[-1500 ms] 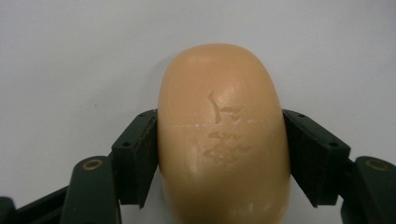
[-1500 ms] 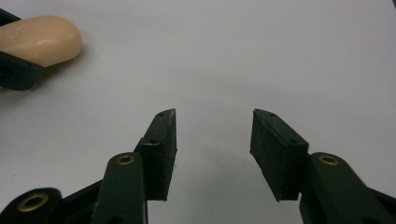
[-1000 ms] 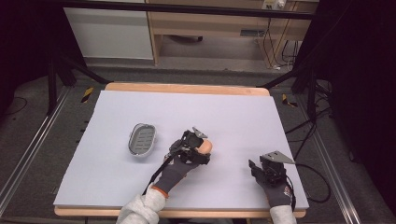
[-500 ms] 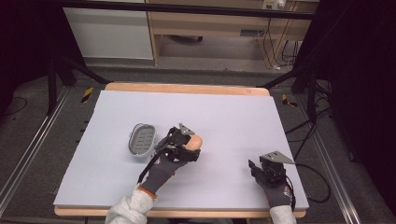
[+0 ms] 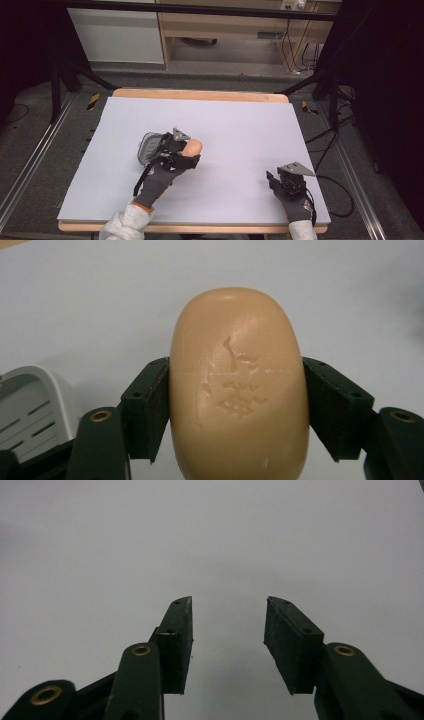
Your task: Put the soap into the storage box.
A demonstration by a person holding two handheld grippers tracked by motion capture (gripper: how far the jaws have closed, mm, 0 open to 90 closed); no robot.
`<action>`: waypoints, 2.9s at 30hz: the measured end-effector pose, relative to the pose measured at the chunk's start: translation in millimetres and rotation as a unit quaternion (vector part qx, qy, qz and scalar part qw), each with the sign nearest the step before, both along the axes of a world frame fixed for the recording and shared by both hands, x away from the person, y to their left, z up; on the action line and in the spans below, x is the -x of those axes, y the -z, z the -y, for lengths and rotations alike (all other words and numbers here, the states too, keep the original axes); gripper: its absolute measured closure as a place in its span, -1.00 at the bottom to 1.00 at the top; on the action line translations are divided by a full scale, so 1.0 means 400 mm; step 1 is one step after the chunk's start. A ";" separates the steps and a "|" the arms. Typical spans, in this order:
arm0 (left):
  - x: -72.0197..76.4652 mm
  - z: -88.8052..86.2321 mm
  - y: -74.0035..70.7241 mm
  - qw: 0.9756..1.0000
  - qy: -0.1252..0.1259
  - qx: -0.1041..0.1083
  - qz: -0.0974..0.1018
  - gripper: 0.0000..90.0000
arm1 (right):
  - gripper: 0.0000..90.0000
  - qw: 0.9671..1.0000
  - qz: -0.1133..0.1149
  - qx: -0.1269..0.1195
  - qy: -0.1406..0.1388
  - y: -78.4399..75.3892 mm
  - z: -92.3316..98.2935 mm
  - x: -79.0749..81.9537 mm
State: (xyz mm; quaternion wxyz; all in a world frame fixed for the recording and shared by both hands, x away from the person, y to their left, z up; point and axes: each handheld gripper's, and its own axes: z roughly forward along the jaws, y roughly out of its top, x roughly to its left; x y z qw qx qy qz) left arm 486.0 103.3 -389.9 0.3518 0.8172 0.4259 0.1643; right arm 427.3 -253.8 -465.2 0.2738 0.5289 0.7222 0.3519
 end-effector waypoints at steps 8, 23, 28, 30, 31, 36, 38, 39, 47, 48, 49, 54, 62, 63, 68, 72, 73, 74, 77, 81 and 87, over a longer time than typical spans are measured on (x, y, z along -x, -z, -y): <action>0.002 -0.066 -0.025 1.000 -0.021 0.006 0.009 -0.29 | 0.31 1.000 0.004 0.005 0.000 0.000 0.000 0.001; -0.013 -0.186 -0.047 0.997 -0.070 0.002 0.021 -0.29 | 0.35 1.000 0.002 -0.004 0.001 -0.001 0.000 0.003; -0.025 -0.212 -0.037 0.996 -0.087 0.004 0.018 -0.29 | 0.27 1.000 0.005 -0.004 0.001 -0.002 0.001 0.002; -0.031 -0.220 -0.031 0.995 -0.094 0.005 0.016 -0.29 | 0.26 1.000 0.005 -0.005 0.002 -0.001 0.001 0.002; -0.034 -0.224 -0.029 0.995 -0.097 0.005 0.014 -0.29 | 0.25 1.000 0.005 -0.005 0.002 -0.001 0.001 0.002; -0.051 -0.232 -0.015 0.994 -0.106 0.003 0.011 -0.29 | 0.24 1.000 0.005 -0.005 -0.001 -0.001 0.000 0.001; -0.056 -0.229 -0.011 0.994 -0.108 0.000 0.011 -0.29 | 0.24 1.000 0.006 -0.005 -0.002 -0.001 0.000 0.001; -0.056 -0.229 -0.011 0.994 -0.108 0.000 0.011 -0.29 | 0.24 1.000 0.006 -0.005 -0.002 -0.001 0.000 0.001; -0.067 -0.234 0.012 0.993 -0.116 0.000 0.005 -0.29 | 0.23 1.000 0.006 -0.002 -0.004 0.001 -0.002 0.000; -0.069 -0.236 0.019 0.993 -0.117 -0.001 0.002 -0.29 | 0.23 1.000 0.005 -0.003 -0.006 0.001 -0.004 0.000; -0.069 -0.236 0.019 0.993 -0.117 -0.001 0.002 -0.29 | 0.23 1.000 0.005 -0.003 -0.006 0.001 -0.004 0.000; -0.072 -0.240 0.030 0.993 -0.121 0.000 -0.002 -0.29 | 0.23 1.000 0.004 -0.003 -0.006 0.001 -0.004 0.000; -0.077 -0.244 0.049 0.992 -0.126 -0.004 -0.008 -0.29 | 0.23 1.000 0.002 -0.005 -0.005 0.001 -0.007 0.000; -0.079 -0.246 0.055 0.992 -0.128 -0.004 -0.010 -0.29 | 0.23 1.000 0.002 -0.005 -0.005 0.001 -0.007 0.000; -0.084 -0.247 0.065 0.991 -0.131 -0.006 -0.014 -0.29 | 0.23 1.000 0.002 -0.003 -0.005 0.002 -0.006 -0.001; -0.087 -0.244 0.073 0.991 -0.132 -0.010 -0.017 -0.29 | 0.23 1.000 0.001 -0.003 -0.005 0.002 -0.007 -0.001; -0.087 -0.244 0.073 0.991 -0.132 -0.010 -0.017 -0.29 | 0.23 1.000 0.001 -0.003 -0.005 0.002 -0.007 -0.001; -0.088 -0.243 0.078 0.991 -0.134 -0.010 -0.018 -0.29 | 0.23 1.000 0.000 -0.004 -0.005 0.003 -0.008 -0.001; -0.090 -0.244 0.082 0.991 -0.133 -0.010 -0.020 -0.29 | 0.23 1.000 0.003 -0.001 -0.009 0.003 -0.007 -0.002; -0.091 -0.243 0.083 0.991 -0.134 -0.007 -0.021 -0.29 | 0.23 1.000 0.000 -0.004 -0.007 0.003 -0.008 -0.002; -0.089 -0.246 0.085 0.991 -0.134 0.000 -0.023 -0.30 | 0.23 1.000 0.000 -0.004 -0.006 0.003 -0.008 -0.001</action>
